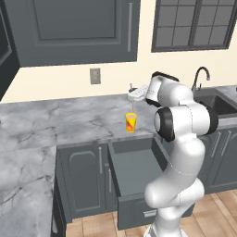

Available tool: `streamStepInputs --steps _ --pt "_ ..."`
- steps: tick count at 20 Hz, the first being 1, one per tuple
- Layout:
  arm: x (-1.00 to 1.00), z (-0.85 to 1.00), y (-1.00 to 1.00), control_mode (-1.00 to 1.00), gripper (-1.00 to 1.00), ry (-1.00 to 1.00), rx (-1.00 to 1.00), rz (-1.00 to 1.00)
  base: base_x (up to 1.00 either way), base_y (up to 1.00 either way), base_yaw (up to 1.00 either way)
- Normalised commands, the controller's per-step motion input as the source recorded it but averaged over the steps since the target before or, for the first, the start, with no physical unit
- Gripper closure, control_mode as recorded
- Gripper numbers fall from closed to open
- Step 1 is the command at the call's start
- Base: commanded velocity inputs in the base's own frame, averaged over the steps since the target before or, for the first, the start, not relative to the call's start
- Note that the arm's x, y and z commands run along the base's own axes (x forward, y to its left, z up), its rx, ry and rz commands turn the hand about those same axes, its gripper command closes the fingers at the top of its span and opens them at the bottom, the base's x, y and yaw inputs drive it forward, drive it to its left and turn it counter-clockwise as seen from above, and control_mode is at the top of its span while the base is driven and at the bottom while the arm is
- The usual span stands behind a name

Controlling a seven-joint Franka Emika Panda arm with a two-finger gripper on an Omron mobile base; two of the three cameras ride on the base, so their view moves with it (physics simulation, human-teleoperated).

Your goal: Pick up the straw from the left drawer and put it inside the smoothie cup.

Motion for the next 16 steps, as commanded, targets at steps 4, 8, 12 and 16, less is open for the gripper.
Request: streamStepInputs --steps 4,8,12,16 --pt "0.0 0.0 0.0 -1.0 1.0 0.0 0.01 0.0 0.0 0.0 0.0" --pt "0.0 -0.04 0.0 -1.0 1.0 0.0 0.0 0.0 0.0 0.0 0.0" --pt "0.01 -0.12 0.0 -1.0 1.0 0.0 0.0 0.0 0.0 0.0 0.0" --pt "0.03 -0.2 0.0 -1.0 1.0 0.0 0.0 0.0 0.0 0.0 0.0"
